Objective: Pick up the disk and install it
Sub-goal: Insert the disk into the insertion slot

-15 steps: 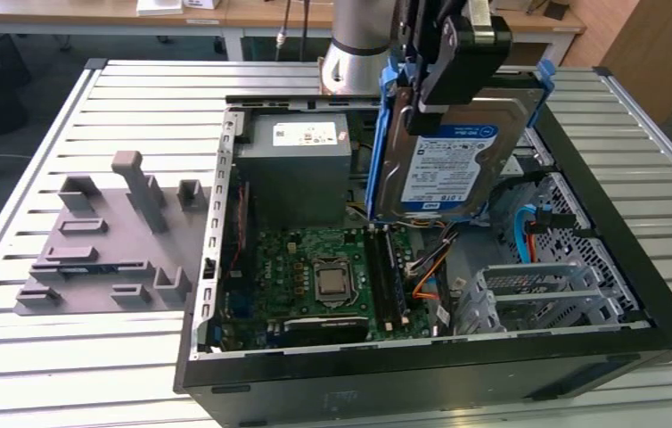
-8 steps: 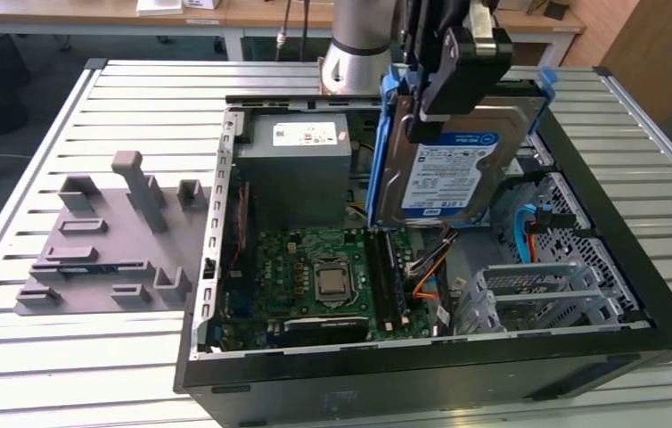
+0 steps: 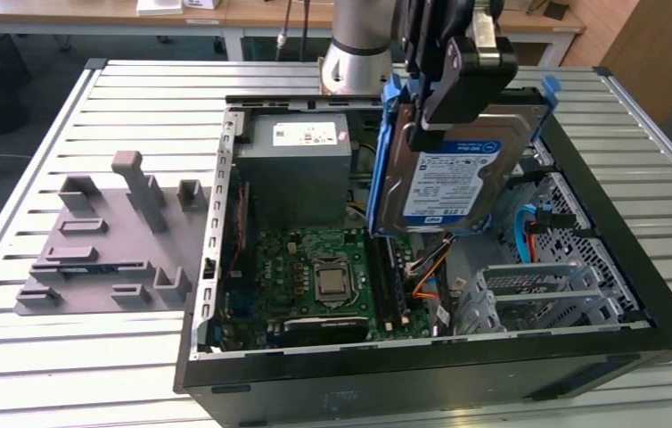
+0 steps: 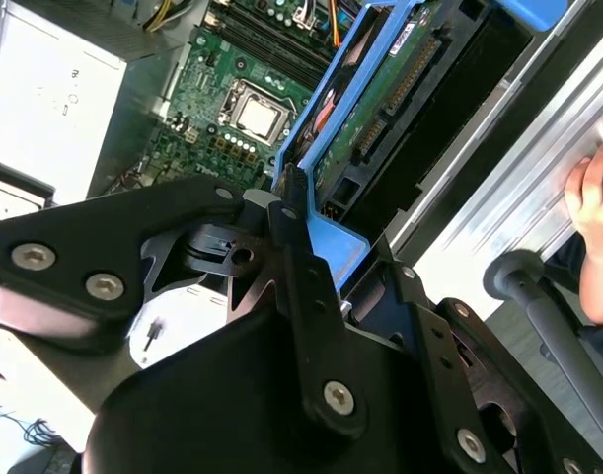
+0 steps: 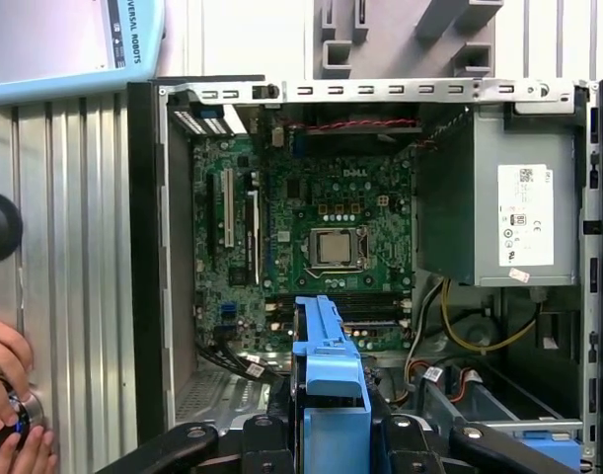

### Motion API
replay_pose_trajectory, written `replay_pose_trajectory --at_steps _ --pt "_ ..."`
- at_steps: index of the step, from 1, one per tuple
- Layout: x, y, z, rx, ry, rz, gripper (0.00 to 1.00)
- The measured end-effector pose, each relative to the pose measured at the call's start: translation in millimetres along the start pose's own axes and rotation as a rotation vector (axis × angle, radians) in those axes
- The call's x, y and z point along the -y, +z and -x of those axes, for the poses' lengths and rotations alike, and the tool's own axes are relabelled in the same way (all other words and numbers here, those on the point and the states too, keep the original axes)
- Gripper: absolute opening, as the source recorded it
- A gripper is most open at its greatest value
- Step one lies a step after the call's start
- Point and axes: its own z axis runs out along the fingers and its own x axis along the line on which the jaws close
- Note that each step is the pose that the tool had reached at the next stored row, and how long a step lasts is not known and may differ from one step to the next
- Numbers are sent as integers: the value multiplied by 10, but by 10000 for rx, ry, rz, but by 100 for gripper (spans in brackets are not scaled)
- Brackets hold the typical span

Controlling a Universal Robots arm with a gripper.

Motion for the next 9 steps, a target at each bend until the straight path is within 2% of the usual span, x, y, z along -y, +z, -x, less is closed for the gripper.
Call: replay_pose_trajectory --at_steps 4,9 --pt "5 15 -40 -40 -2 -1 37" --pt "14 34 -150 -40 -2 -1 37"
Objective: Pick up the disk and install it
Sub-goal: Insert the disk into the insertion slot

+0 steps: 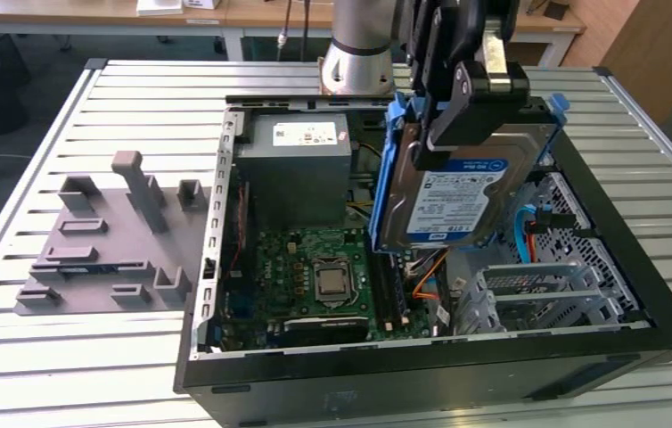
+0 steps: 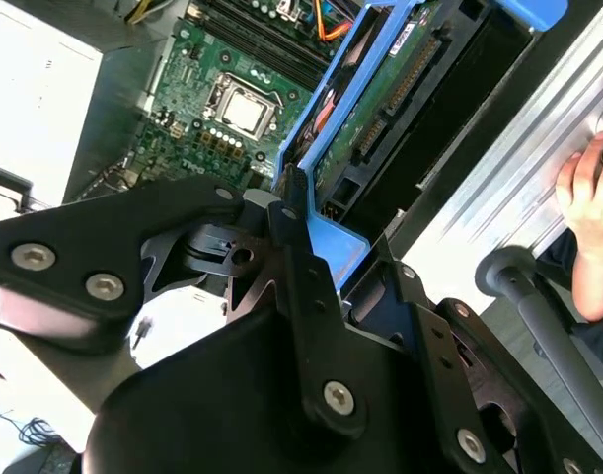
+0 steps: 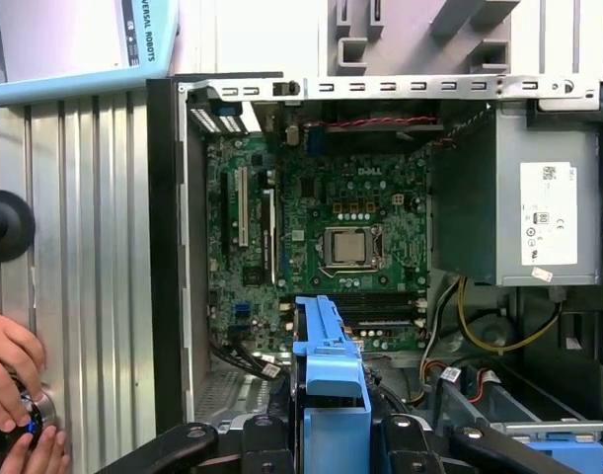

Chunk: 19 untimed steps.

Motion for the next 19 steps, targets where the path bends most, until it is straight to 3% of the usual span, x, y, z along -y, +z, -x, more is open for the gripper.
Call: replay_pose_trajectory --at_steps 19 --pt "11 17 -138 -1 0 0 37"
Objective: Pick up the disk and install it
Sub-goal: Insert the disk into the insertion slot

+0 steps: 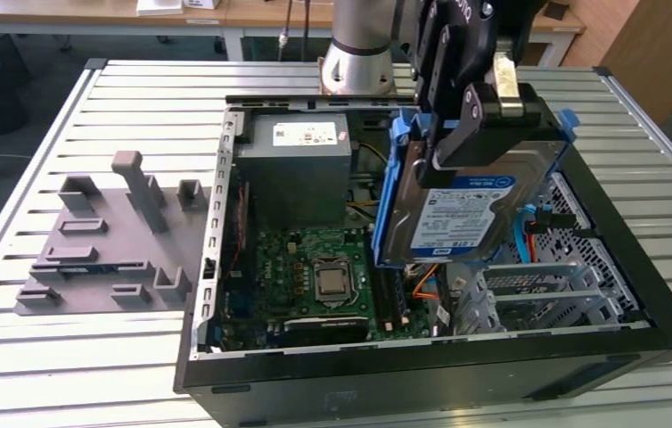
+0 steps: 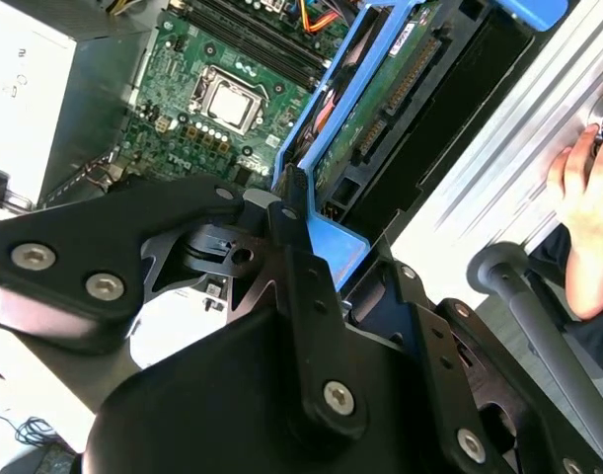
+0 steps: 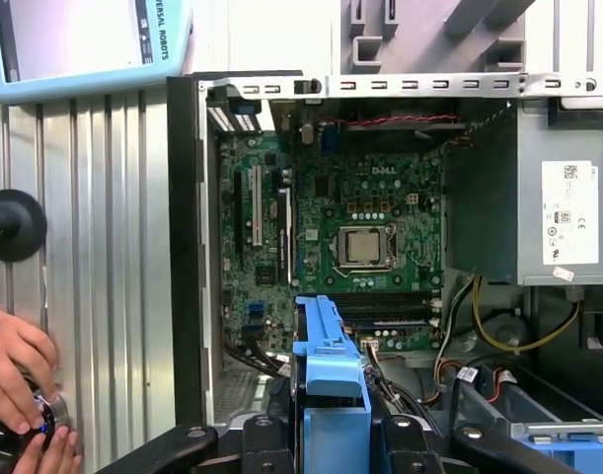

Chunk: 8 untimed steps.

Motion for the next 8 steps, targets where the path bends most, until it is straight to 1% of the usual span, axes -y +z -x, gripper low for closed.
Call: replay_pose_trajectory --at_steps 8 --pt "54 15 -18 -1 0 0 37"
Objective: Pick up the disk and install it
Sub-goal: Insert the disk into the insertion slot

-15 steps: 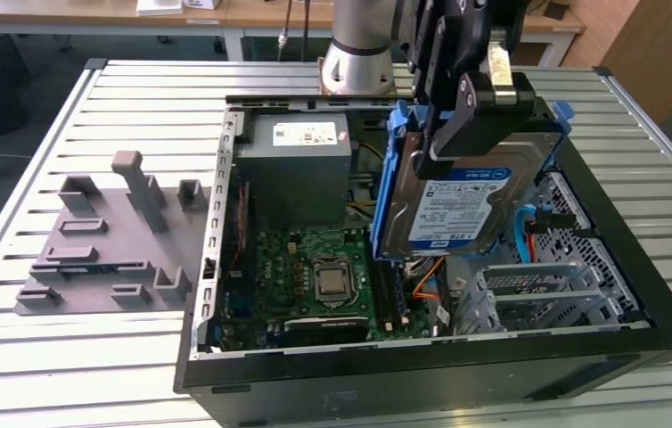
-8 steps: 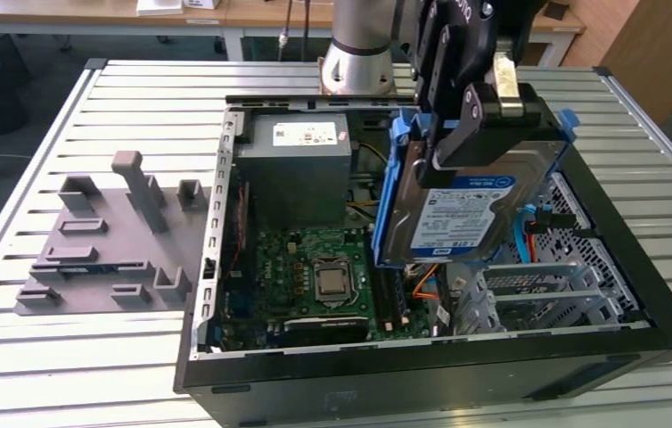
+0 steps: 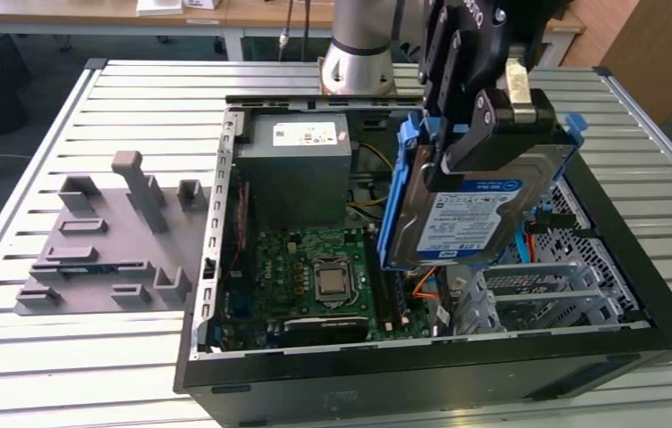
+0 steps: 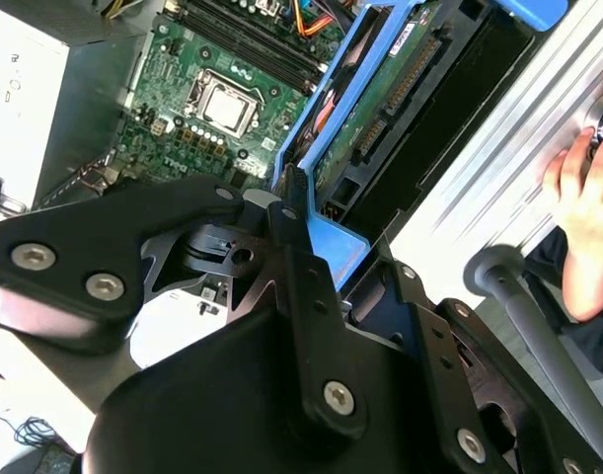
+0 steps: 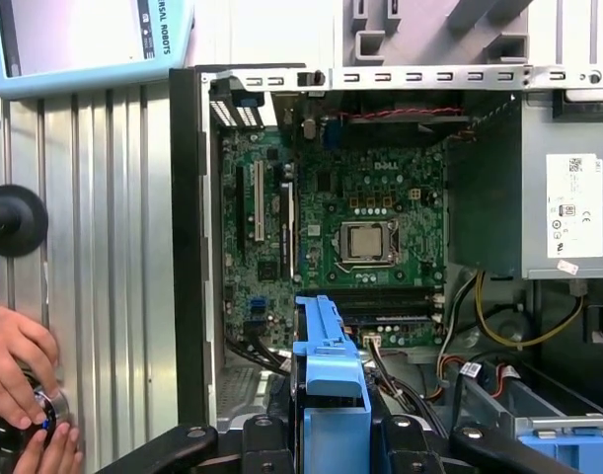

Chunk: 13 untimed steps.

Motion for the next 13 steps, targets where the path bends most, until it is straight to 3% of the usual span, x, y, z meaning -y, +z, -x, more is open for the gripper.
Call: replay_pose_trajectory --at_steps 13 --pt "108 27 -2 1 1 0 37"
